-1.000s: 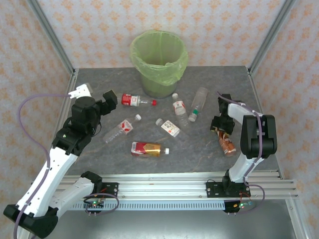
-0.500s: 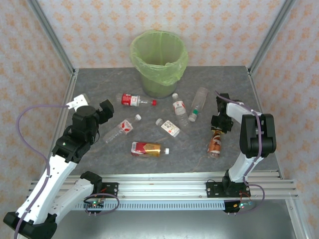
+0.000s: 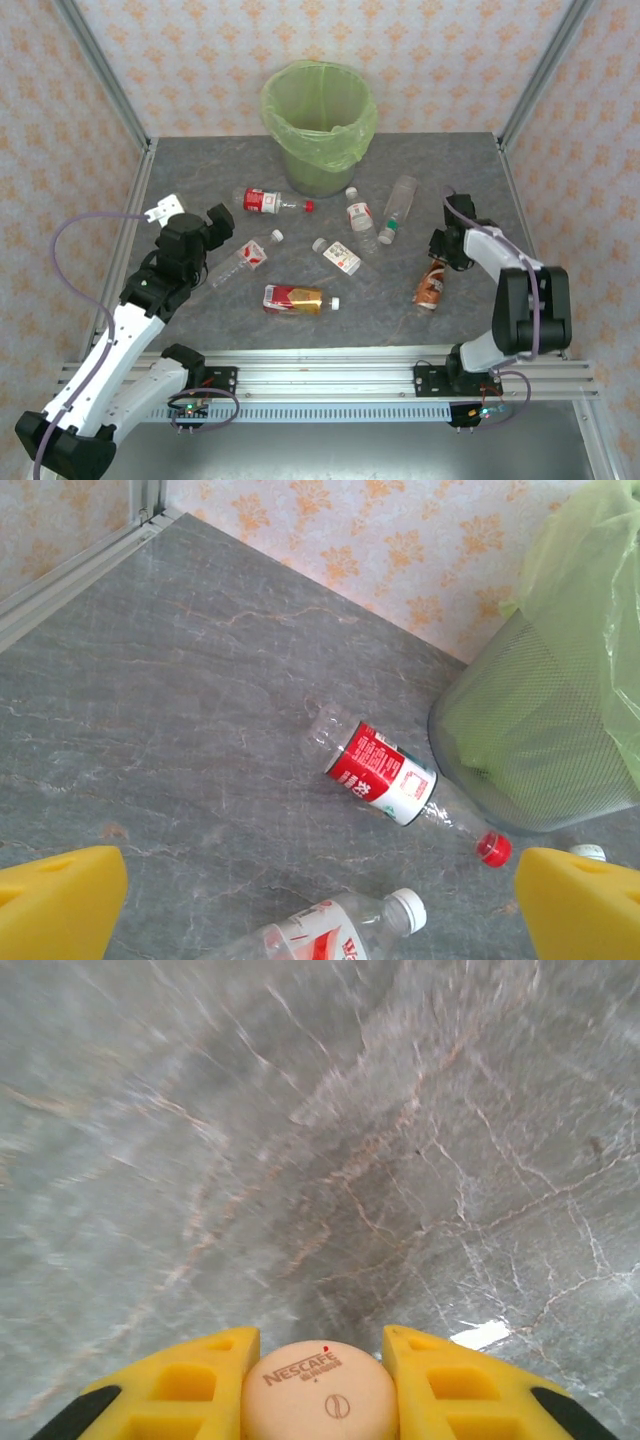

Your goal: Put the plastic bottles in the bin

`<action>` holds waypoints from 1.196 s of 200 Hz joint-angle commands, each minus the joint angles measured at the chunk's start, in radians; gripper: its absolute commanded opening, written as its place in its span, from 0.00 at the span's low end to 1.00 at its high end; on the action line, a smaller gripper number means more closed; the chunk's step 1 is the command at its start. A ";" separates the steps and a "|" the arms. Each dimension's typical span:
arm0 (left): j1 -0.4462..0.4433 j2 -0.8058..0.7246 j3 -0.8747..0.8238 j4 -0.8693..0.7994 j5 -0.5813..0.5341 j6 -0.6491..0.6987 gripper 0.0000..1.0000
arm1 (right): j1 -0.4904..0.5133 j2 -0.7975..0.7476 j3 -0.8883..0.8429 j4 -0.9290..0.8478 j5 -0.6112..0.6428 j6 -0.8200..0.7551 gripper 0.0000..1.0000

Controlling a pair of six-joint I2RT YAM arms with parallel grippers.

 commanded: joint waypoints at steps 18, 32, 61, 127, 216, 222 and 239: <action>0.012 0.064 0.023 0.038 0.001 -0.036 1.00 | -0.005 -0.174 -0.106 0.280 -0.054 0.123 0.00; 0.012 0.097 0.038 0.038 0.018 -0.040 1.00 | -0.004 -0.207 -0.118 0.327 -0.084 0.135 0.00; 0.013 0.144 0.056 0.055 0.005 -0.072 1.00 | -0.004 -0.240 -0.120 0.428 -0.154 0.130 0.00; 0.021 0.217 0.116 0.070 -0.051 -0.153 1.00 | -0.003 -0.315 -0.106 0.750 -0.303 0.187 0.00; 0.061 0.308 0.082 0.113 -0.054 -0.234 1.00 | 0.111 -0.272 0.130 0.852 -0.203 0.289 0.00; 0.066 0.315 0.085 0.109 -0.051 -0.244 1.00 | 0.117 -0.253 0.154 0.853 -0.187 0.305 0.00; 0.070 0.334 0.107 0.105 -0.050 -0.253 1.00 | 0.119 -0.199 0.215 0.868 -0.136 0.377 0.00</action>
